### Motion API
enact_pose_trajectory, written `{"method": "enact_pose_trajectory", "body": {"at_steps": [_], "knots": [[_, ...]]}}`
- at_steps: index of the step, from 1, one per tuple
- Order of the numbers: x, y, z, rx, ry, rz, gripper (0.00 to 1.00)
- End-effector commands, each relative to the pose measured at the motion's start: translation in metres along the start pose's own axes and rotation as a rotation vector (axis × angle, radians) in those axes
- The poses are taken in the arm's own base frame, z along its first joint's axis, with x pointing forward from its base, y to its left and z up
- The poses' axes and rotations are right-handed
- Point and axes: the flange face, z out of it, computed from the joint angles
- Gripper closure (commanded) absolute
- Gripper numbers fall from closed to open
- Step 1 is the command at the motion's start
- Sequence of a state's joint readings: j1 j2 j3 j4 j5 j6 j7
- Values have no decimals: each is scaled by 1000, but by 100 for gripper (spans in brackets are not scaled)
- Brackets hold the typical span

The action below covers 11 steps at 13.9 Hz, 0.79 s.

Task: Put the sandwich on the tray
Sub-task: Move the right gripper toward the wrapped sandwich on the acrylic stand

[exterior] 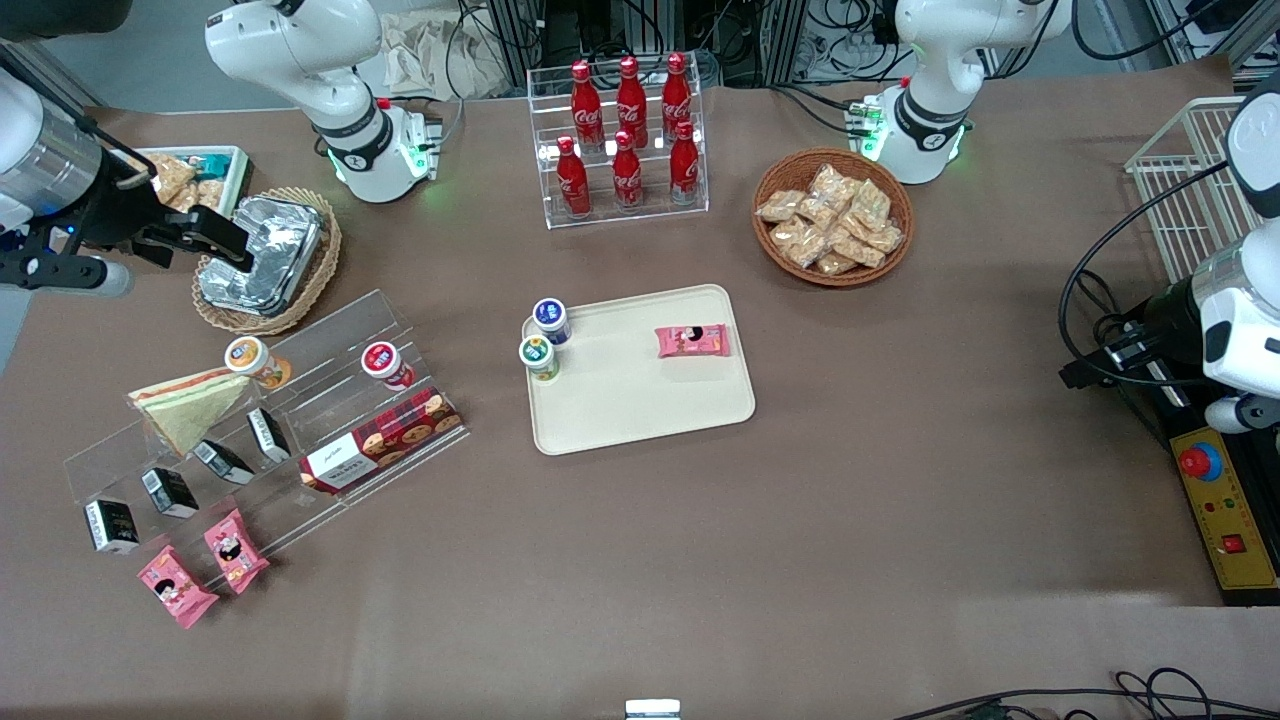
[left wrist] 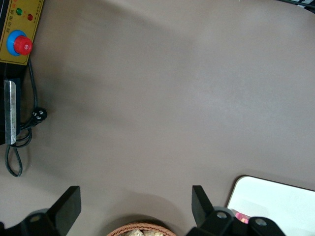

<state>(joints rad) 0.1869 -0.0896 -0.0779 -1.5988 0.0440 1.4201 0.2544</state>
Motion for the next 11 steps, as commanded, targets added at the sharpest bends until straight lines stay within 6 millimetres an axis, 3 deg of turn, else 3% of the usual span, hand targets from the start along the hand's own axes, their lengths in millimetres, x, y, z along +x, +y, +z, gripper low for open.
{"method": "enact_pose_trajectory", "body": {"at_steps": [1, 6, 11], "knots": [[5, 5, -4, 10, 3, 17, 0], [10, 14, -4, -4, 20, 44, 0], [22, 63, -3, 6, 21, 268, 0]]}}
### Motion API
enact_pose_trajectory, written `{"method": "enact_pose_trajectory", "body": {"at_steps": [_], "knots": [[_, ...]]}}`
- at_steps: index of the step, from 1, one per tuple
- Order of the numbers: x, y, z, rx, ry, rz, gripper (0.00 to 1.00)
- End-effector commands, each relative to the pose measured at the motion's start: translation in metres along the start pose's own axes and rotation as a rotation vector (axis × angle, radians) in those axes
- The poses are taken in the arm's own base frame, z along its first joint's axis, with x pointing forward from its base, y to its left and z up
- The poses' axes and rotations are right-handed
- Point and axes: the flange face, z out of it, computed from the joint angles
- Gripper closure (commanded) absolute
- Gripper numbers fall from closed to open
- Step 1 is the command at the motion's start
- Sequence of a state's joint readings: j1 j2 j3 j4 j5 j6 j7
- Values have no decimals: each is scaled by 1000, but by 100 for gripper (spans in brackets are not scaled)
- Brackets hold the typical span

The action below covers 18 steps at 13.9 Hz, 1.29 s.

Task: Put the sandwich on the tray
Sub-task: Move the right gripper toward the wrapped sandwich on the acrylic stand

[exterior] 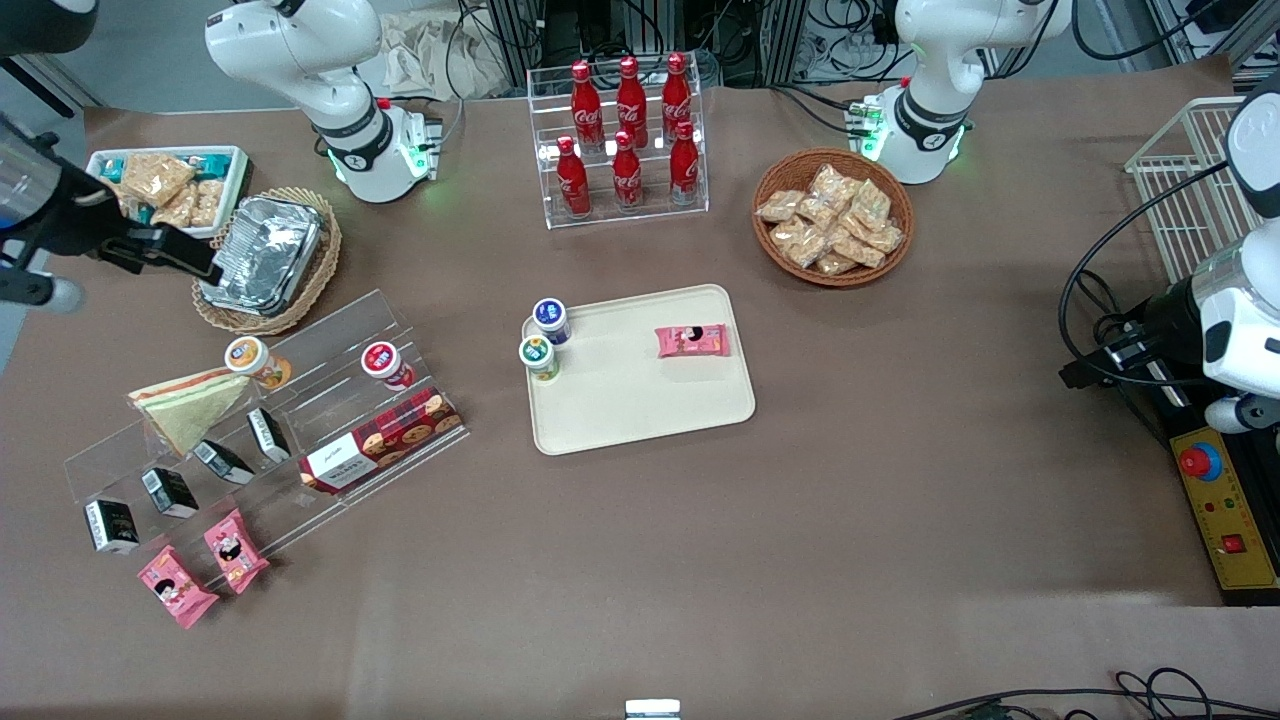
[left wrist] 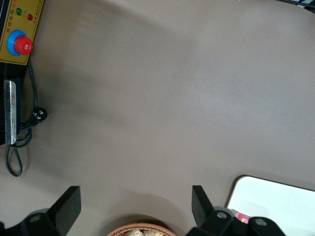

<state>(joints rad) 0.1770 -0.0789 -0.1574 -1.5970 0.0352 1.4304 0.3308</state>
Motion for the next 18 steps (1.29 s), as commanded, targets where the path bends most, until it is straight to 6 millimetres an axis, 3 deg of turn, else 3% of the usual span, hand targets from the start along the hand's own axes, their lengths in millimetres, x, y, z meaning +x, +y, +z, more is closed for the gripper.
{"method": "enact_pose_trajectory", "body": {"at_steps": [1, 4, 7, 14, 18], "knots": [[17, 22, 0, 1, 23, 170, 0], [32, 32, 14, -13, 11, 430, 0], [55, 52, 29, -22, 23, 492, 0], [95, 113, 59, -73, 68, 438, 0], [108, 134, 90, -37, 101, 404, 0]]}}
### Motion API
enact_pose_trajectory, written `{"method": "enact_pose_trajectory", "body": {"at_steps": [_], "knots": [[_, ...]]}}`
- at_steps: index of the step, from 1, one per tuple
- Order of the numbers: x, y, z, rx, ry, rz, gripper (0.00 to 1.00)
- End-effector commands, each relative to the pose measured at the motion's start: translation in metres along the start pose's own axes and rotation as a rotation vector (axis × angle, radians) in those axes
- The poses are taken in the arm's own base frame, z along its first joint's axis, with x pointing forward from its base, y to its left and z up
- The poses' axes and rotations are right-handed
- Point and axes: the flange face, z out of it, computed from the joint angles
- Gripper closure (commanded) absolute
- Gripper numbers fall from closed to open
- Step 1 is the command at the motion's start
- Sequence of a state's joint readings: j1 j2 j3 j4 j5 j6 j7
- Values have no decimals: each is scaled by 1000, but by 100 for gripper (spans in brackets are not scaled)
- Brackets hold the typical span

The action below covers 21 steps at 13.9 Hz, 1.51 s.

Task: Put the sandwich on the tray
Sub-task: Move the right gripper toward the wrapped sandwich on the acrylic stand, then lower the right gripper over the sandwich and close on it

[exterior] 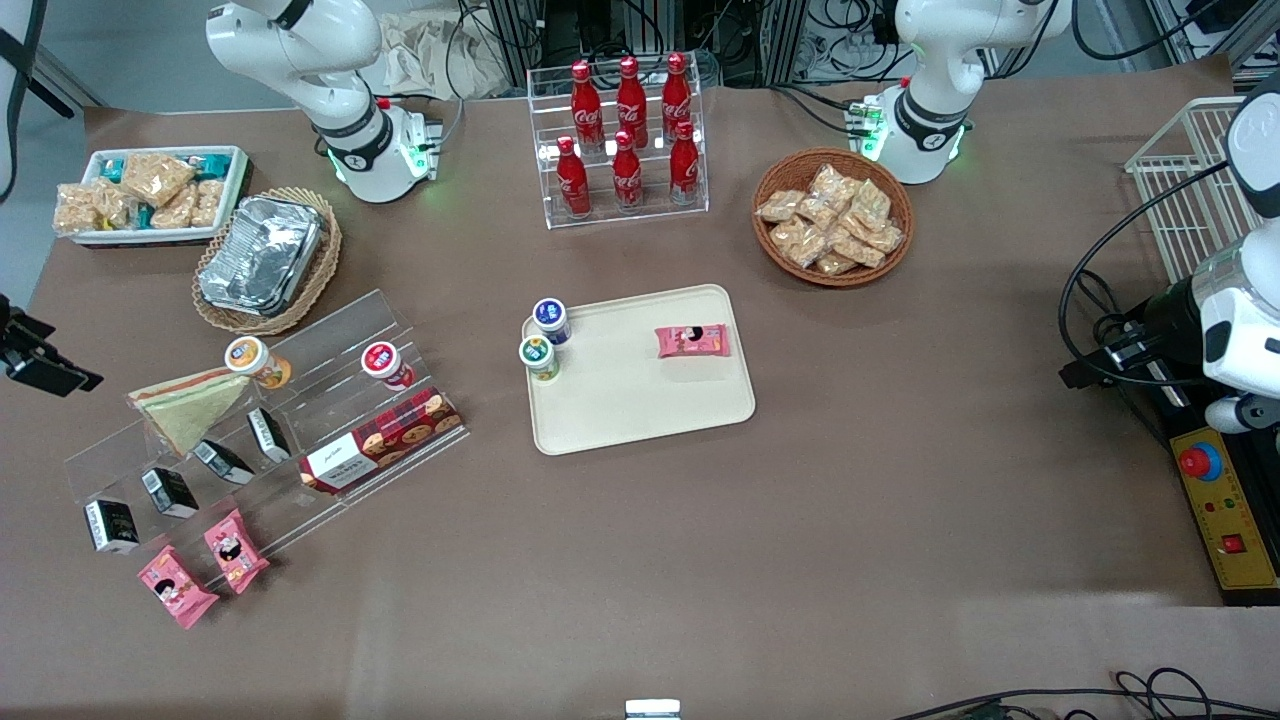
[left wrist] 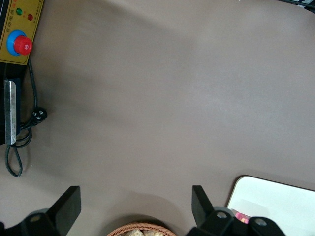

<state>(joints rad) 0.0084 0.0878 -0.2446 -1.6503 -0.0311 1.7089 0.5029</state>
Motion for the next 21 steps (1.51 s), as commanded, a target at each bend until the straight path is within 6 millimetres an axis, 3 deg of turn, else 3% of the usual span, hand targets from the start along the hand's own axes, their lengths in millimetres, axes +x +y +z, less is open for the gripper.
{"method": "enact_pose_trajectory", "body": {"at_steps": [1, 4, 7, 12, 19, 21], "knots": [[10, 7, 22, 41, -8, -15, 0], [19, 1, 48, 56, 6, -9, 0], [22, 8, 78, 66, 20, -26, 0], [11, 11, 122, 73, 12, -44, 0], [10, 14, 154, 73, 25, -62, 1], [14, 29, 168, 74, 35, -68, 2]]}}
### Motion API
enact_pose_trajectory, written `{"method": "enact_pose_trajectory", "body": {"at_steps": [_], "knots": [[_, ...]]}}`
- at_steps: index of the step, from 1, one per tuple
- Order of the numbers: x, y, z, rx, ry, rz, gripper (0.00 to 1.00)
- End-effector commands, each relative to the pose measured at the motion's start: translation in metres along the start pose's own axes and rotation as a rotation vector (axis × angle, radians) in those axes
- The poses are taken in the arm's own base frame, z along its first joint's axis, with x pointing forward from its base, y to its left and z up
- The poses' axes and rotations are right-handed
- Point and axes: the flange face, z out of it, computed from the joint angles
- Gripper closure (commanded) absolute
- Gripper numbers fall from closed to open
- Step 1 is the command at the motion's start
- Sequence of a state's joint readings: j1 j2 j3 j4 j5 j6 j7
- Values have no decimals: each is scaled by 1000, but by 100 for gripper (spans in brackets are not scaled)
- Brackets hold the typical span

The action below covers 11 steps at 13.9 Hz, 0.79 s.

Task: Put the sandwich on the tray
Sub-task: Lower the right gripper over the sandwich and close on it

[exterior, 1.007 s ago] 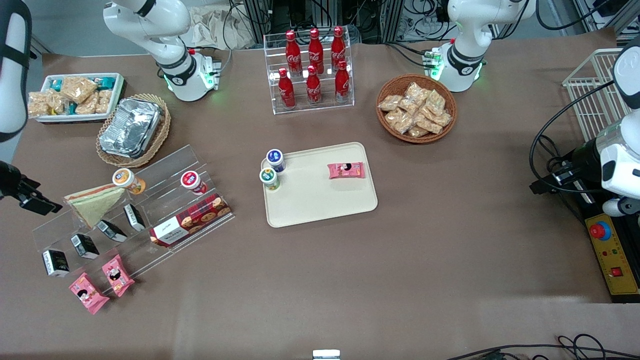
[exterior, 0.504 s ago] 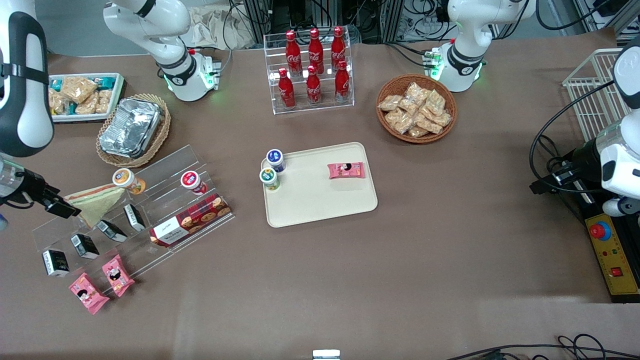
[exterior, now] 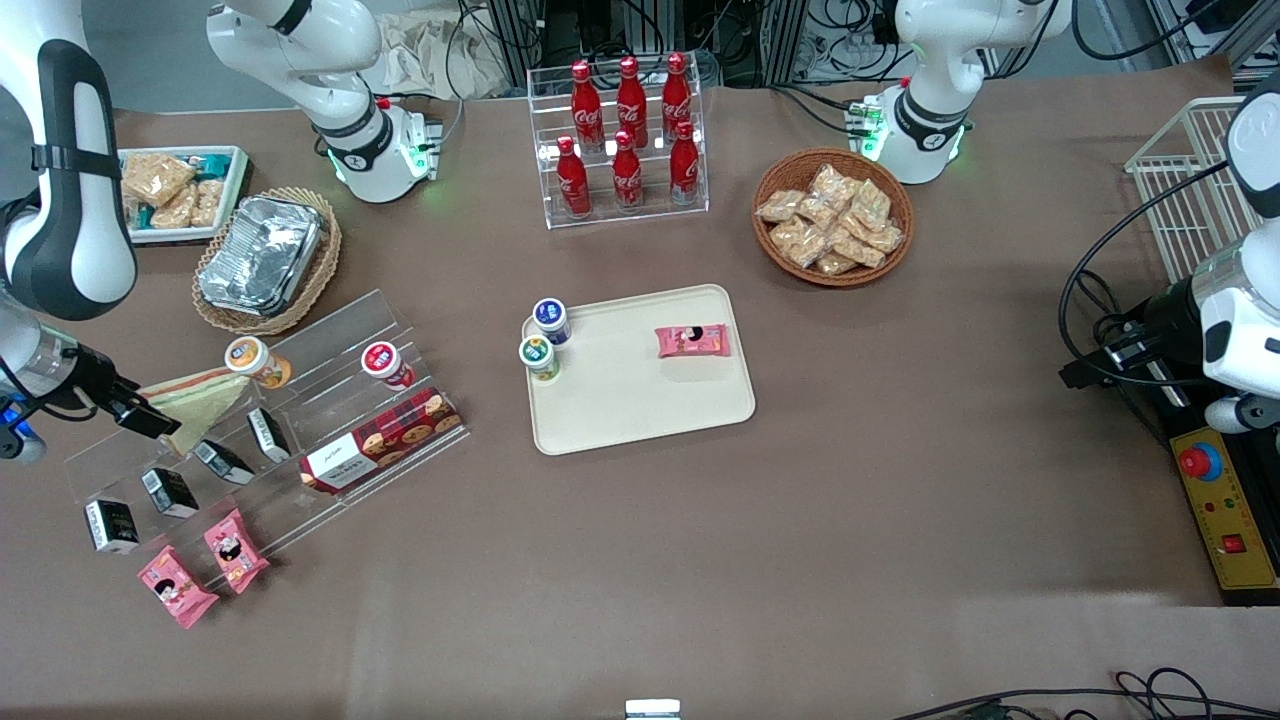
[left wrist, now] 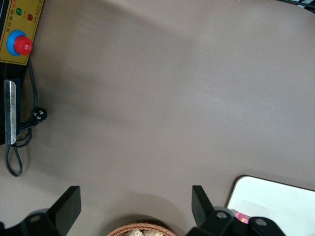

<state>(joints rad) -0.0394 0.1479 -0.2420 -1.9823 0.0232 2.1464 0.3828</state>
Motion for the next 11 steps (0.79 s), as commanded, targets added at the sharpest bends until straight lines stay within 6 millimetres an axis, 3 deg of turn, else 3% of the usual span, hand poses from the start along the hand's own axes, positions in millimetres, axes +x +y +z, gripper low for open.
{"method": "enact_pose_trajectory", "body": {"at_steps": [1, 2, 3, 6, 7, 11], "knots": [[1, 20, 18, 21, 12, -12, 4], [0, 22, 21, 19, 10, -13, 10], [0, 22, 22, 18, 7, -13, 36], [-1, 22, 26, 9, -11, -17, 92], [-1, 21, 26, 7, -15, -19, 100], [3, 20, 18, 11, -6, -67, 100]]}}
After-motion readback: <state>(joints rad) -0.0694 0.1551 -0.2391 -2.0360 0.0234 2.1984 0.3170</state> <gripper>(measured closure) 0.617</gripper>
